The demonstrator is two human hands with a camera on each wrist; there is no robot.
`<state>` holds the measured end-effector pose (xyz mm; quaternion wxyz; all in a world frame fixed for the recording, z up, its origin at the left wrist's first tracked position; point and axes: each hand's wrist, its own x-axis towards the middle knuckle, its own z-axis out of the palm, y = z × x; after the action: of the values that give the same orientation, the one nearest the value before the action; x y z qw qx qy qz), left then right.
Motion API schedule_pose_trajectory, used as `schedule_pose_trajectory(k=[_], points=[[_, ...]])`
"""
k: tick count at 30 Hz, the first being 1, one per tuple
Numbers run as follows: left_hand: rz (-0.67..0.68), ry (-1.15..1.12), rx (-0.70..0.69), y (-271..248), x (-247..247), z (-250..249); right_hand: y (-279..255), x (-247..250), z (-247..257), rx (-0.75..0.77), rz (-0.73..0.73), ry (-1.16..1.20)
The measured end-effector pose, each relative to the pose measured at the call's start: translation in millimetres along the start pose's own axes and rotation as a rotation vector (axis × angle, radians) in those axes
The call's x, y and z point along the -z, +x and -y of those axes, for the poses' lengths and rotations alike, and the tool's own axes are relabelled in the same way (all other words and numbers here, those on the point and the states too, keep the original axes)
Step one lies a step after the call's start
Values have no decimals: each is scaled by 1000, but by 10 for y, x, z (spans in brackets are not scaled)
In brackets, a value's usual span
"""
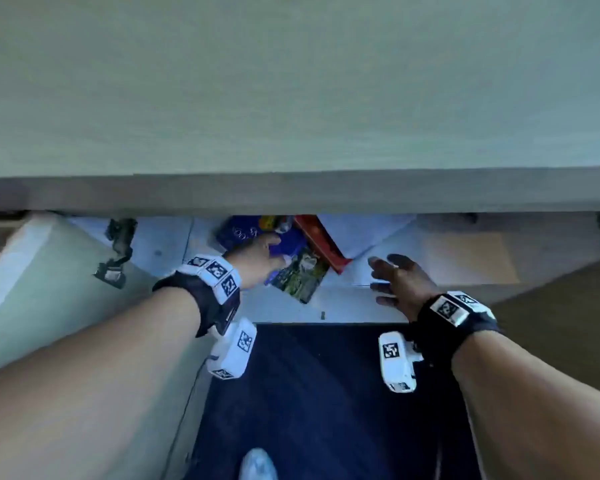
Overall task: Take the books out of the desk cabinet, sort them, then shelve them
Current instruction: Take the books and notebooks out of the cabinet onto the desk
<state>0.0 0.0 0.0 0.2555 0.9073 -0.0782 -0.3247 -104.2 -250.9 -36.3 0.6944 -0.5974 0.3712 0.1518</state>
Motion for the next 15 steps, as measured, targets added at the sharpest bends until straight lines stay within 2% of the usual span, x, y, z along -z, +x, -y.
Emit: schedule_pose_trajectory(k=[3, 6, 8, 12, 15], points=[[-83, 101, -100, 505, -176, 79, 563, -134, -174, 46, -49, 65], [-135, 256, -59, 809, -327, 206, 1022, -219, -259, 97, -94, 133], [-165, 367, -37, 1039, -504, 396, 1202, -266, -249, 183, -122, 138], [-297, 568, 20, 1014, -741, 535, 1480, -282, -294, 168, -174, 254], [-302, 606, 7, 960, -705, 589, 1433, -255, -329, 191, -166, 352]])
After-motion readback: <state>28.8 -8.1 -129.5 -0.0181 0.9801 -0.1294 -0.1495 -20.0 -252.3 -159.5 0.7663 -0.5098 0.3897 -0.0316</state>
